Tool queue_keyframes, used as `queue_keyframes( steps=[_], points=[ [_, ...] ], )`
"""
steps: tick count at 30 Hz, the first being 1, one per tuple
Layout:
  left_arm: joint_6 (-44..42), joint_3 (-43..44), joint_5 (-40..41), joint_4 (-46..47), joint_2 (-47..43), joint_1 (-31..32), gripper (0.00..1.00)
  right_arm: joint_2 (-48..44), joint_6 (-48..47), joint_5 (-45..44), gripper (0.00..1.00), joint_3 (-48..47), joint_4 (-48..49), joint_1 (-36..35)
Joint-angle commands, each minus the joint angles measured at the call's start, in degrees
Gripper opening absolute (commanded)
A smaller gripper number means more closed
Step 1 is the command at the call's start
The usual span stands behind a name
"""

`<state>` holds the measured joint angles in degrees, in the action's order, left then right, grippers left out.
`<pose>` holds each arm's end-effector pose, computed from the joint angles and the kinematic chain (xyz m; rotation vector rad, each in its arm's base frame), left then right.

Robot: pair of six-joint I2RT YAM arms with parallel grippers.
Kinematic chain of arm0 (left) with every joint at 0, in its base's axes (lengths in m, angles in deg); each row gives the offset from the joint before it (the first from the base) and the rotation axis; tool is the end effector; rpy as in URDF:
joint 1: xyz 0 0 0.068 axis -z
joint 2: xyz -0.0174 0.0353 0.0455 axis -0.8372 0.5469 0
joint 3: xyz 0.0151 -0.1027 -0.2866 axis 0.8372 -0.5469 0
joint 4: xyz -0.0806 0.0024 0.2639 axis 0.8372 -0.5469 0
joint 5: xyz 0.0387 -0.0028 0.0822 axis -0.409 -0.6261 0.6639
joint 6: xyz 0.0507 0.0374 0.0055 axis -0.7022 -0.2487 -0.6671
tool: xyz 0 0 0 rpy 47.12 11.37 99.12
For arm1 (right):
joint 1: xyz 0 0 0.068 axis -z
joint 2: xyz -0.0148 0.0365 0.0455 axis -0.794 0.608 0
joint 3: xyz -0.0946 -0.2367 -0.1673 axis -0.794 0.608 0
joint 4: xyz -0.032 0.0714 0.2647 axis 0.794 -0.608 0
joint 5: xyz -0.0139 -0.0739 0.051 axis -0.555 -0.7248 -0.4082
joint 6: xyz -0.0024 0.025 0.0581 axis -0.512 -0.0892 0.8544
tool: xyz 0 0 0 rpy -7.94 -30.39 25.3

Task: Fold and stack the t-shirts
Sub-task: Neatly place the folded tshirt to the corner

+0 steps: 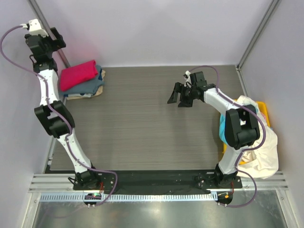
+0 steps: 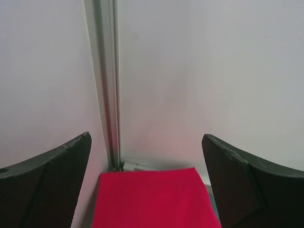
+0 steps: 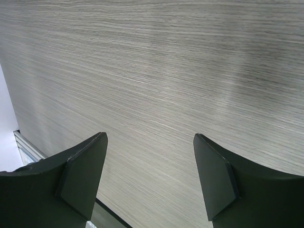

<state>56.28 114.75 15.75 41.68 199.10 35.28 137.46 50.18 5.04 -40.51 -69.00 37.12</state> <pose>0.5306 0.1995 0.4389 -0.2290 1.4547 0.0411 0.3980 0.1318 0.2410 0.0171 2.5485 0.8478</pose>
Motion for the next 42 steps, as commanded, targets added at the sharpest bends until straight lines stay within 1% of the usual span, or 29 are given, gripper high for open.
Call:
queue_keyframes(
  steps=[1, 3, 4, 5, 6, 7, 8, 9, 11, 13, 15, 16, 18, 19, 21, 22, 26, 28, 32, 33, 34, 35, 37, 39, 41, 42],
  points=[
    [3.61, -6.36, 4.49, 3.9, -10.59, 1.77, 1.0, 0.0, 0.71, 1.13, 0.79, -0.61, 2.38, -0.38],
    [2.48, -9.26, 8.37, 1.45, -12.99, 3.97, 1.0, 0.27, 0.98, 1.22, 0.79, -0.87, 2.48, -0.47],
    [1.86, -9.28, 10.22, -0.39, -13.17, 6.51, 1.0, 0.01, 0.98, 1.22, 0.79, -0.87, 2.56, -0.47],
    [2.03, -8.93, 14.85, -3.8, -13.09, 7.66, 1.0, -0.34, 0.98, 1.14, 0.79, -0.87, 2.65, -0.47],
    [2.56, -7.79, 16.46, -7.23, -12.91, 8.72, 1.0, -0.69, 0.89, 0.79, 0.79, -0.78, 2.57, -0.55],
    [3.52, -6.82, 17.43, -10.13, -12.04, 10.21, 1.0, -1.13, 0.8, 0.44, 0.79, -0.52, 2.57, -0.55],
    [7.27, -5.51, 18.14, -17.21, -11.42, 10.66, 1.0, -2.0, 0.72, 0.17, 0.79, -0.43, 2.56, -0.47],
    [9.57, -2.8, 19.97, -21.28, -10.72, 10.92, 1.0, -2.45, 0.63, -0.01, 0.79, -0.26, 2.48, -0.55],
    [13.09, -2.85, 18.94, -28.06, -11.06, 11.45, 0.98, -4.11, 0.71, -0.01, 0.79, 0.44, 2.39, -0.55],
    [15.13, -7.32, 18.33, -30.02, -12.38, 12.33, 0.97, -5.52, 0.72, -0.01, 0.79, 1.15, 2.21, -0.55],
    [14.78, -11.62, 16.74, -31.07, -13.96, 12.86, 0.97, -7.36, 0.63, -0.18, 0.79, 1.5, 1.69, -0.55],
    [14.69, -12.17, 17.09, -32.04, -13.79, 13.3, 0.97, -7.98, 0.45, -0.18, 0.8, 1.59, 1.51, -0.55],
    [15.21, -11.4, 16.57, -35.99, -12.05, 13.39, 0.96, -9.39, 0.45, -0.27, 0.8, 1.94, 0.99, -0.55],
    [15.22, -10.51, 16.04, -39.83, -11.25, 13.48, 0.93, -9.66, 0.45, -0.27, 0.8, 2.03, 0.72, -0.55],
    [14.52, -8.49, 17.96, -43.37, -9.84, 14.0, 0.9, -10.62, 0.45, -0.18, 0.8, 2.2, 0.46, -0.55],
    [12.51, -8.75, 21.19, -44.08, -9.92, 15.22, 0.9, -10.97, 0.45, -0.18, 0.8, 2.47, 0.46, -0.55],
    [6.61, -9.98, 27.44, -43.83, -8.96, 18.83, 0.9, -11.94, -0.42, -0.45, 0.8, 3.08, 0.28, -0.55],
    [5.2, -8.67, 28.69, -44.0, -6.78, 20.23, 0.88, -11.86, -0.43, -0.27, 0.8, 3.0, 0.11, -0.55],
    [2.75, -1.91, 30.44, -48.38, -1.49, 21.03, 0.83, -12.03, -0.51, 0.08, 0.8, 3.26, 0.1, -0.56],
    [2.39, -1.54, 32.02, -48.57, -0.88, 21.03, 0.82, -12.12, -0.51, -0.01, 0.8, 3.35, 0.1, -0.55],
    [2.21, -1.37, 32.73, -48.57, -0.43, 22.86, 0.81, -12.21, -0.6, -0.01, 0.8, 3.52, 0.02, -0.55],
    [1.6, -0.58, 33.61, -48.31, 0.79, 23.23, 0.81, -12.38, -0.52, 0.08, 0.8, 3.52, 0.02, -0.55],
    [0.81, 0.91, 36.51, -48.57, 2.46, 24.02, 0.77, -12.56, -0.51, 0.08, 0.8, 3.7, -0.07, -0.55],
    [-0.16, 5.56, 38.44, -50.5, 5.87, 24.63, 0.73, -12.47, -0.43, 0.17, 0.8, 3.87, 0.02, -0.55],
    [-0.86, 9.34, 42.04, -52.25, 7.82, 25.07, 0.71, -12.65, -0.51, 0.43, 0.8, 3.96, 0.19, -0.55],
    [-1.21, 9.62, 43.18, -52.18, 8.61, 25.34, 0.68, -12.65, -0.43, 0.52, 0.8, 4.05, 0.1, -0.47]
  ],
)
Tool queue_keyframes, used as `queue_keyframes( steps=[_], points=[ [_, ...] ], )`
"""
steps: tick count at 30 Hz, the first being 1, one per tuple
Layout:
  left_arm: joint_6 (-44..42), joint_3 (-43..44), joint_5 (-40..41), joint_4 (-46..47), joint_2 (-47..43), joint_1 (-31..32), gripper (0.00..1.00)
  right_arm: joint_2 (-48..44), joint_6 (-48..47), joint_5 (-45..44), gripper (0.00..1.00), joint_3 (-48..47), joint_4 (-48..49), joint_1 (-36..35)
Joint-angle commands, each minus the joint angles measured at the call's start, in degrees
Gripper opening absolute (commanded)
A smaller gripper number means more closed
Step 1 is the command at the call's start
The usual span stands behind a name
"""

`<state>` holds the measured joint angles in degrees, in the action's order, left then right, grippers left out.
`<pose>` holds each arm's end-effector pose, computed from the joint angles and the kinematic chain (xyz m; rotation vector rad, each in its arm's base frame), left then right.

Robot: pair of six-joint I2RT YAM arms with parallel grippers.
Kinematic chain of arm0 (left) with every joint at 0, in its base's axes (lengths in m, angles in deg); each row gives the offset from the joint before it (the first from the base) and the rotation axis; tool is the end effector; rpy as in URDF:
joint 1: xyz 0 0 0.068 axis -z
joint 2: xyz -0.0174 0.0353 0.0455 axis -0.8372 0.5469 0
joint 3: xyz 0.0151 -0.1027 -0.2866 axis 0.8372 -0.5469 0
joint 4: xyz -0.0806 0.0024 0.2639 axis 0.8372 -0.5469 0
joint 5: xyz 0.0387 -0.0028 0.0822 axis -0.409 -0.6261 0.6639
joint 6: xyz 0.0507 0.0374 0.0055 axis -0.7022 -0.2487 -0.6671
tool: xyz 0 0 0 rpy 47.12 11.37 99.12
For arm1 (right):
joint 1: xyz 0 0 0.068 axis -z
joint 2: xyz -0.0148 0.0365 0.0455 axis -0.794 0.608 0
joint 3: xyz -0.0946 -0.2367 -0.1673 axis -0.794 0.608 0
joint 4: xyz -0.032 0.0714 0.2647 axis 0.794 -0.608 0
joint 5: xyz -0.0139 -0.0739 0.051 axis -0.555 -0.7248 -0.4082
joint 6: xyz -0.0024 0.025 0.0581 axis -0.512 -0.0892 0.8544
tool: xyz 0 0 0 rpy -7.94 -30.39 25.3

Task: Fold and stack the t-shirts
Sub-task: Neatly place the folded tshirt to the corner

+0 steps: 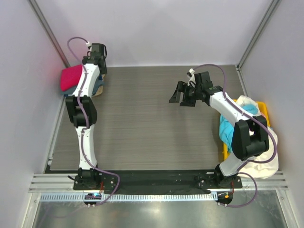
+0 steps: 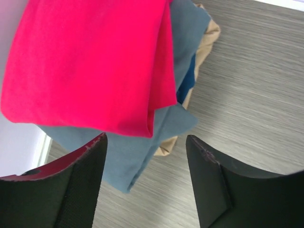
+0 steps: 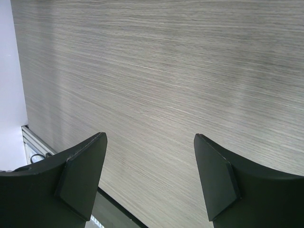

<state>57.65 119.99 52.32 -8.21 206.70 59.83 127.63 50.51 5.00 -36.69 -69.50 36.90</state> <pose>0.5607 -0.0084 0.3063 -0.3487 2.2942 0.4147 0.3628 0.1236 0.2832 -0.0112 2.4532 0.8644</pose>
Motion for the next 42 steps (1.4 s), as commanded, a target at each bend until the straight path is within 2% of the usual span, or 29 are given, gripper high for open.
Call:
queue_keyframes(
  steps=[1, 5, 8, 9, 11, 12, 14, 15, 17, 22, 23, 24, 25, 27, 30, 33, 37, 42],
  points=[
    [-3.03, 4.38, 7.76, -1.84, 1.02, 0.97, 0.67, -2.9, -0.75, 0.56, 0.8, 0.23, 0.61, -0.33],
    [-3.65, 4.02, 9.87, -0.69, 1.98, 1.15, 0.6, -2.81, -0.84, 0.48, 0.8, 0.05, 0.69, -0.34],
    [-3.82, 3.41, 11.81, -1.13, 2.86, 1.23, 0.47, -2.55, -0.84, 0.48, 0.8, 0.05, 0.69, -0.34],
    [-3.83, 2.8, 11.81, -0.87, 2.78, 1.24, 0.37, -2.55, -0.84, 0.48, 0.8, 0.22, 0.52, -0.34],
    [-4.0, 1.05, 12.25, 0.44, 2.16, 1.24, 0.28, -2.55, -0.84, 0.39, 0.8, 0.31, 0.61, -0.34],
    [-4.26, 0.51, 12.08, 0.88, 1.99, 1.24, 0.19, -2.55, -0.93, 0.39, 0.8, 0.23, 0.52, -0.34],
    [-4.53, 0.42, 12.16, 1.24, 2.16, 1.24, 0.12, -2.37, -0.84, 0.39, 0.8, 0.23, 0.52, -0.34],
    [-4.62, 0.51, 11.9, 1.15, 2.25, 1.24, 0.04, -2.37, -0.93, 0.39, 0.8, 0.14, 0.69, -0.34],
    [-4.62, 0.42, 12.08, 0.98, 1.99, 1.32, 0.0, -2.37, -0.84, 0.21, 0.8, 0.14, 0.61, -0.34],
    [-4.53, -1.51, 11.46, 2.91, -0.74, 1.24, 0.02, -2.29, -0.93, 0.21, 0.8, 0.23, 0.61, -0.34],
    [-4.27, -0.82, 10.94, 2.82, -0.83, 1.32, 0.1, -2.37, -0.93, 0.21, 0.8, 0.14, 0.61, -0.34],
    [-3.66, -0.55, 10.24, 2.74, -0.92, 1.24, 0.31, -2.29, -0.93, 0.21, 0.8, 0.14, 0.52, -0.34],
    [-3.65, -0.46, 10.06, 2.91, -0.83, 1.41, 0.39, -2.37, -0.93, 0.21, 0.8, 0.05, 0.52, -0.34],
    [-3.65, 0.24, 10.58, 3.09, 0.04, 1.76, 0.52, -2.37, -1.11, 0.04, 0.8, 0.14, 0.61, -0.34],
    [-3.39, 0.33, 11.73, 3.79, 0.4, 2.03, 0.61, -2.64, -1.28, -0.49, 0.8, 0.14, 0.52, -0.34],
    [-3.21, 0.15, 11.55, 5.46, 0.58, 2.11, 0.64, -2.55, -1.37, -0.58, 0.8, 0.14, 0.52, -0.34],
    [-3.74, 2.96, 12.43, 5.63, 2.86, 2.11, 0.63, -2.11, -1.37, -0.49, 0.8, 0.05, 0.52, -0.34],
    [-5.49, 5.69, 14.62, 5.55, 5.85, 1.85, 0.47, -2.02, -1.55, -1.02, 0.8, -0.13, 0.52, -0.34]
  ],
)
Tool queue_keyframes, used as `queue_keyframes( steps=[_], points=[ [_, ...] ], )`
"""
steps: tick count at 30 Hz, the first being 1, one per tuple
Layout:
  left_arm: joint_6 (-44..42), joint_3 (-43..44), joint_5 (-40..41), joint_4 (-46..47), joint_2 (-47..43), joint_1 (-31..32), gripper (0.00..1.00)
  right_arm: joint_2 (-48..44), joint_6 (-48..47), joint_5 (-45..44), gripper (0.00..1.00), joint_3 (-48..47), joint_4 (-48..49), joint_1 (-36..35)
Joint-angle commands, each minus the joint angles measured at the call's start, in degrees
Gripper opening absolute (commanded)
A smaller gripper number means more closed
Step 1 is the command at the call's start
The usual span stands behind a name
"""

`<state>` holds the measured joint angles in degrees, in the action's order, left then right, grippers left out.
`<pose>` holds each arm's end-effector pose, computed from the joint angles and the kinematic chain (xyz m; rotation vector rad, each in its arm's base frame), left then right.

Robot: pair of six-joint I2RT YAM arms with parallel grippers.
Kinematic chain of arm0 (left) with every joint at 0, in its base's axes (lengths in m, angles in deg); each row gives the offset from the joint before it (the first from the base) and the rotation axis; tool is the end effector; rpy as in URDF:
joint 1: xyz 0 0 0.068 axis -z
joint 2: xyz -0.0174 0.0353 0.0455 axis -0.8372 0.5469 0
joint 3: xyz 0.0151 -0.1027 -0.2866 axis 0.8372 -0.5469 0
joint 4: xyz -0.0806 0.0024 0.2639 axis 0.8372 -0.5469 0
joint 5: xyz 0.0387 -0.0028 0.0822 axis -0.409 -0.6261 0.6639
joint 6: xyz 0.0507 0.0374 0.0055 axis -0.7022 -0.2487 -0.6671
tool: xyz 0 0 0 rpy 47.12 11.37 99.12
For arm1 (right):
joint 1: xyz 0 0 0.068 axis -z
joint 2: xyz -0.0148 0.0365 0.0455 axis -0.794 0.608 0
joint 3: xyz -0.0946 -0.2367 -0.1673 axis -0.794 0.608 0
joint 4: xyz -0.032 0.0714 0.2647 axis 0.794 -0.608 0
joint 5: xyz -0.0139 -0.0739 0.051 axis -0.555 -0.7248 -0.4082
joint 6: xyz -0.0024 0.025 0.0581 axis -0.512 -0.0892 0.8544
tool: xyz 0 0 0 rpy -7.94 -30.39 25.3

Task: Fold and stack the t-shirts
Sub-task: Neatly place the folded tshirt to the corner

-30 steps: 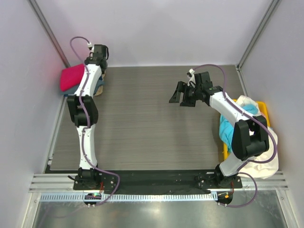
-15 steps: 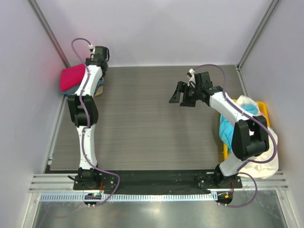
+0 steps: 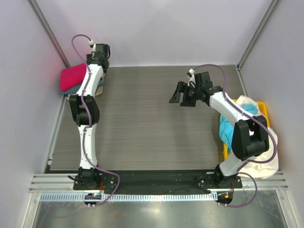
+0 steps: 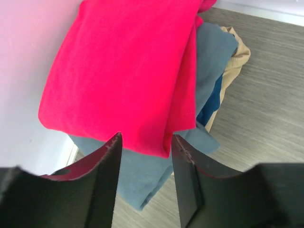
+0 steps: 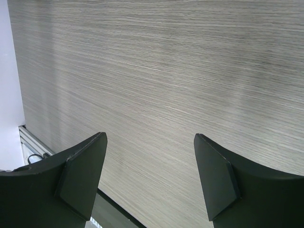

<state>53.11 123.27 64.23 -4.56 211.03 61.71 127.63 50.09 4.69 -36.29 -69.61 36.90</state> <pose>0.5779 -0.0197 0.2933 -0.3288 2.2080 0.6598 0.3619 0.1231 0.2805 -0.0147 2.4607 0.8536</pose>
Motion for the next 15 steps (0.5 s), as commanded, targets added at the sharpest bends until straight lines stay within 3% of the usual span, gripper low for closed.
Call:
queue_keyframes(
  steps=[1, 3, 10, 13, 15],
  points=[
    [-0.95, 2.42, 2.37, 1.81, 1.7, -0.12, 0.45, -2.2, -1.22, -0.8, 0.8, -0.61, 0.63, -0.34],
    [-1.12, 2.15, 2.01, 1.9, 2.05, -0.2, 0.42, -2.11, -1.22, -0.8, 0.8, -0.61, 0.63, -0.34],
    [-1.47, 2.5, 2.01, 2.77, 2.84, -0.47, 0.42, -2.37, -1.22, -0.62, 0.8, -0.52, 0.63, -0.25],
    [-1.57, 2.5, 2.36, 3.21, 2.84, -0.82, 0.35, -2.46, -1.39, -0.71, 0.8, -0.43, 0.54, -0.33],
    [-1.56, 2.5, 2.63, 3.39, 2.75, -1.0, 0.22, -2.29, -1.39, -0.8, 0.8, -0.43, 0.54, -0.34]
  ],
)
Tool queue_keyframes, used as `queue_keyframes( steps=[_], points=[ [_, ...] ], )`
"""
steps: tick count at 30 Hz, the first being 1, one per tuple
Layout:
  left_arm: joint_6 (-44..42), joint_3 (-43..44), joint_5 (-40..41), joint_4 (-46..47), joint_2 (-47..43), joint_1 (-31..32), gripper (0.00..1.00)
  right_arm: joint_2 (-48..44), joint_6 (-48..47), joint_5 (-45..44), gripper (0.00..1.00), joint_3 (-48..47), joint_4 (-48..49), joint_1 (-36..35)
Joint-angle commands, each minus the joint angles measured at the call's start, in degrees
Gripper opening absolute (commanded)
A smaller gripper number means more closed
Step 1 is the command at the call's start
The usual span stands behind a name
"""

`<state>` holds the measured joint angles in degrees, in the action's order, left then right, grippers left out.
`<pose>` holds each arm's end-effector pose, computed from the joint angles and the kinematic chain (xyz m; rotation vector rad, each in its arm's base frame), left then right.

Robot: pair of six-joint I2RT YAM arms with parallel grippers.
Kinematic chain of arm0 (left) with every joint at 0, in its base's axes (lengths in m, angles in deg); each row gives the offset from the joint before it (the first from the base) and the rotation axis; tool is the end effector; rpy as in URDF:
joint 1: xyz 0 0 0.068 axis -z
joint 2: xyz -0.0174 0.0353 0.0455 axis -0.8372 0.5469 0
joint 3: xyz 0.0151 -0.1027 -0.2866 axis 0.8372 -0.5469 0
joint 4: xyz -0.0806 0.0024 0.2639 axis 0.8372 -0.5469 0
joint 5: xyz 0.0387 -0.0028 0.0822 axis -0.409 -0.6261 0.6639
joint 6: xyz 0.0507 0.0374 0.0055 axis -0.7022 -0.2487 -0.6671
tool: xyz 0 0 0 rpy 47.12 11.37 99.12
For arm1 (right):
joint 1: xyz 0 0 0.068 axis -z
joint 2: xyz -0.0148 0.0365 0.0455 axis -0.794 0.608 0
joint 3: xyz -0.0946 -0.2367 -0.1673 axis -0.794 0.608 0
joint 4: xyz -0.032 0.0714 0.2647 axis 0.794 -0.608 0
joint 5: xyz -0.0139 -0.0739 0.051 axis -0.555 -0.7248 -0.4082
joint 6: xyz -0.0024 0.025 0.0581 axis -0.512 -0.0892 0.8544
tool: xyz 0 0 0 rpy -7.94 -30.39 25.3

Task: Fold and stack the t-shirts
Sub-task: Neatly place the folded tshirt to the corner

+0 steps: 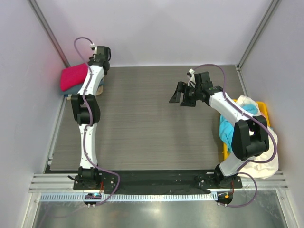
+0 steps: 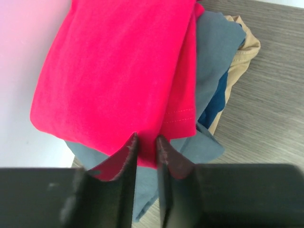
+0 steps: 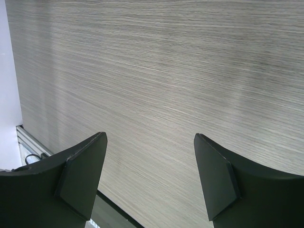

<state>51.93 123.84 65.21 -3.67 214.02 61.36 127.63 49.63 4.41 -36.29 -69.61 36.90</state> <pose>0.5880 -0.0163 0.2689 -0.3128 2.2323 0.7037 0.3621 0.1229 0.2805 -0.0221 2.4590 0.8443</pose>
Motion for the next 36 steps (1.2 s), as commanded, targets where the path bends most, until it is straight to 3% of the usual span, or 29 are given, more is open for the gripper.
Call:
queue_keyframes(
  steps=[1, 2, 3, 15, 24, 30, 34, 36],
  points=[
    [-0.56, 1.76, 1.64, 2.41, -0.5, -0.65, 0.17, -2.2, -0.94, -0.52, 0.8, -0.52, 0.45, -0.34],
    [-0.56, 1.58, 1.73, 2.41, -0.68, -0.65, 0.03, -2.2, -0.94, -0.52, 0.8, -0.52, 0.45, -0.34],
    [-0.73, 1.32, 1.73, 2.41, -1.03, -0.65, 0.0, -2.28, -0.94, -0.52, 0.8, -0.52, 0.45, -0.34],
    [-3.63, -15.99, 4.45, 6.27, -18.94, -0.91, 0.0, -3.78, -0.85, 0.18, 0.8, -0.78, 0.28, -0.34],
    [-3.99, -22.84, 5.95, 5.92, -25.02, -1.96, 0.0, -4.57, -0.58, 1.15, 0.8, -0.87, 0.28, -0.34],
    [-1.8, -32.32, 5.86, 7.06, -27.75, -1.97, 0.0, -4.75, -0.32, 1.42, 0.8, -0.61, 0.45, -0.34],
    [2.5, -33.84, 2.63, 5.05, -27.05, -1.96, 0.05, -4.48, -0.06, 1.42, 0.8, -0.52, 0.63, -0.34],
    [4.44, -34.89, -0.02, 4.08, -28.01, -1.88, 0.2, -4.31, -0.14, 1.42, 0.8, -0.52, 0.63, -0.34]
  ],
)
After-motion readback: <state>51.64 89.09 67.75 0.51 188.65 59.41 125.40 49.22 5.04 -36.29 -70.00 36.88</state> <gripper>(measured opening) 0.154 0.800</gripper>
